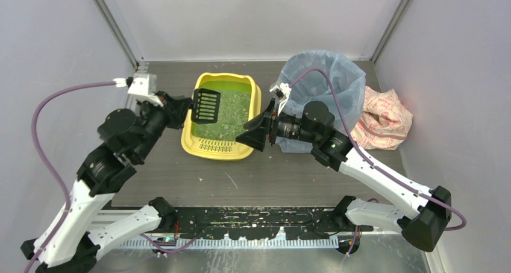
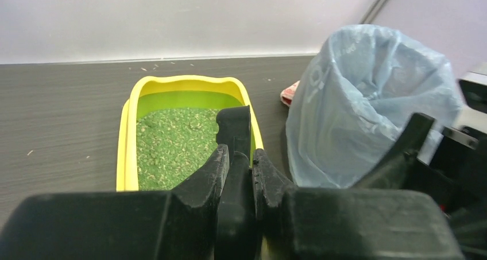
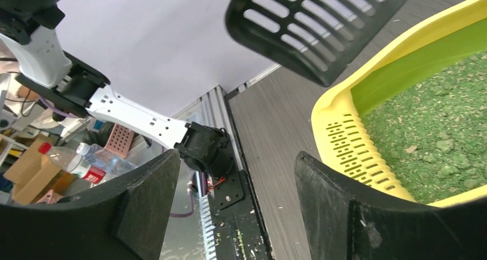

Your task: Clean the litter box

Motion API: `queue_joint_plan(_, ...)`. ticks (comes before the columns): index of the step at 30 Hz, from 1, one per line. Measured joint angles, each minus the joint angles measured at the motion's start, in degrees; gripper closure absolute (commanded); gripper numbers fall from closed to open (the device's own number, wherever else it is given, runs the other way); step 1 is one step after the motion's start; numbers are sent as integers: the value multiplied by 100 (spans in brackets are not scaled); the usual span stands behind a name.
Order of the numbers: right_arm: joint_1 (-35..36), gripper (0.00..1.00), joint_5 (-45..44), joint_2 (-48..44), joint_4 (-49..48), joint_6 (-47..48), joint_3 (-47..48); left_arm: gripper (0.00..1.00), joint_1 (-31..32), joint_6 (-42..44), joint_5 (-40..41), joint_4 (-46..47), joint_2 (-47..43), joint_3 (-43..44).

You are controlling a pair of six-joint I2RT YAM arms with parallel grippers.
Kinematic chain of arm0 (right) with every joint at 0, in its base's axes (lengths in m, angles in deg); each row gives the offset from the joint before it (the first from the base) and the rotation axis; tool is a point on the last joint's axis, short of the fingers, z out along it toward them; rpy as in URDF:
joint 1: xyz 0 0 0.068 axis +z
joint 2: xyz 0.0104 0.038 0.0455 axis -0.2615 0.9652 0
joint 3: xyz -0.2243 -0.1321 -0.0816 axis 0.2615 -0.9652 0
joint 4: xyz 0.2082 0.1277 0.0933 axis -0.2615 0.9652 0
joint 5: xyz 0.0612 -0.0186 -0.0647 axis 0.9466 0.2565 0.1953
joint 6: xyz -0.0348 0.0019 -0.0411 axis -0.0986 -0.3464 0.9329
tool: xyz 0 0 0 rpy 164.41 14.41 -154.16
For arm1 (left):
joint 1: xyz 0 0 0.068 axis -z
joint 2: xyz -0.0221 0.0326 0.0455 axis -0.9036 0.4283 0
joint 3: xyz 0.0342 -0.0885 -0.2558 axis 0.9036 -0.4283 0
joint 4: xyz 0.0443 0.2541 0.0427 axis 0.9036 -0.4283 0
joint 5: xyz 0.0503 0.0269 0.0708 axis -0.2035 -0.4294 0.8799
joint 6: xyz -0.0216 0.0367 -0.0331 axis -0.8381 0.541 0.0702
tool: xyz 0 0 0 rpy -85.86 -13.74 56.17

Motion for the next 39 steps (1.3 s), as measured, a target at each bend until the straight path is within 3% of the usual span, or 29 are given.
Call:
queue_joint_plan(7, 2, 23, -289, -251, 389, 162, -2, 100, -37, 393, 516, 632, 1008, 166)
queue_joint_plan(11, 2, 23, -444, -476, 601, 262, -28, 100, -391, 518, 400, 833, 1532, 319)
queue_joint_plan(15, 2, 23, -577, -649, 778, 365, -103, 100, -1152, 363, -299, 1062, 1937, 317)
queue_joint_plan(19, 2, 23, -723, -656, 1025, 485, -133, 100, -2430, -136, -1762, 1534, 2476, 278)
queue_joint_plan(22, 2, 24, -852, -632, 1235, 636, -149, 100, -2997, -319, -2365, 1759, 2872, 247)
queue_joint_plan(30, 0, 24, -901, 221, 1257, 822, -144, 100, -3005, -345, -3429, 2052, 3327, 223)
queue_joint_plan(39, 0, 25, -911, 992, 1056, 837, -140, 100, -2999, -46, -3497, 2240, 3696, 61)
